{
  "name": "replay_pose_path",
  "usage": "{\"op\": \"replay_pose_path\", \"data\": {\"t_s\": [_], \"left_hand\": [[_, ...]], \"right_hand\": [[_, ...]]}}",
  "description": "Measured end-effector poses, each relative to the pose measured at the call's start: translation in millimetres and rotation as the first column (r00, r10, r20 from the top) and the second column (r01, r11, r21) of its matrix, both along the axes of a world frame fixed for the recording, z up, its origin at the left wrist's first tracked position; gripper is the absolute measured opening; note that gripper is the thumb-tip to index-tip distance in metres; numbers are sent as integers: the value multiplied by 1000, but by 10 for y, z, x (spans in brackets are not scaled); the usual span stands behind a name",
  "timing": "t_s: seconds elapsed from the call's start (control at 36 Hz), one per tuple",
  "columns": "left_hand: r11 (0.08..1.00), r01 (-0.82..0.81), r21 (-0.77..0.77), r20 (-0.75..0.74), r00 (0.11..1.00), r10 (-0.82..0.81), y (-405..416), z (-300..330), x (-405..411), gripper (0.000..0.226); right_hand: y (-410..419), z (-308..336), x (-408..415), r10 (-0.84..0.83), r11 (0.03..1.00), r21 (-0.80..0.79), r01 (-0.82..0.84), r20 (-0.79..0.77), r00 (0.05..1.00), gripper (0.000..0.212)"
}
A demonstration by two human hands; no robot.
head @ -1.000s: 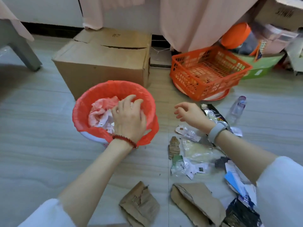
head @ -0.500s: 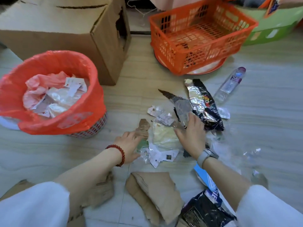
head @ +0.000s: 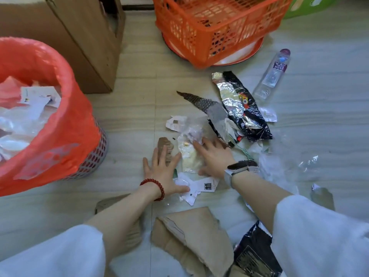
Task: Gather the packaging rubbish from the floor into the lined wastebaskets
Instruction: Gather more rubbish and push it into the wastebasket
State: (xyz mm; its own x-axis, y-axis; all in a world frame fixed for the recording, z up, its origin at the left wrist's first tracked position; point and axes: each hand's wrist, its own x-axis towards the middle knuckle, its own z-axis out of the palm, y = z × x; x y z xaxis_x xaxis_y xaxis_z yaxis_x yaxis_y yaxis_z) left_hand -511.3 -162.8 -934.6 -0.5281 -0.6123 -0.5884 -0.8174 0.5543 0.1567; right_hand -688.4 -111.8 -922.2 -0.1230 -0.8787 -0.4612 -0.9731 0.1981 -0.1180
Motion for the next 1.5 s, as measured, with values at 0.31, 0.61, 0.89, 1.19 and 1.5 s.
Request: {"op": "replay_pose_path", "data": {"t_s": [0.31,0.61,0.89,1.19,1.5], "left_hand": [[993,41,-111,-426,901,-85,100,-122,271,28],[993,-115,31,-557,823,112,72,119,543,45],[969,-101,-225,-633,771,-66,-19,307,723,21],[970,234,-64,-358,902,-241,39,370,729,79],[895,445,23,74,892,-445,-64,148,1011,114]], "right_hand": [[274,16,338,-22,976,-219,-21,-194,981,41],[544,309,398,-90,891,-452,39,-92,992,31],[773,494,332,-133,956,-255,146,70,989,56],[988,413,343,128,990,65,-123,-75,989,50],[762,336,301,235,958,-95,-269,-274,933,119]]}}
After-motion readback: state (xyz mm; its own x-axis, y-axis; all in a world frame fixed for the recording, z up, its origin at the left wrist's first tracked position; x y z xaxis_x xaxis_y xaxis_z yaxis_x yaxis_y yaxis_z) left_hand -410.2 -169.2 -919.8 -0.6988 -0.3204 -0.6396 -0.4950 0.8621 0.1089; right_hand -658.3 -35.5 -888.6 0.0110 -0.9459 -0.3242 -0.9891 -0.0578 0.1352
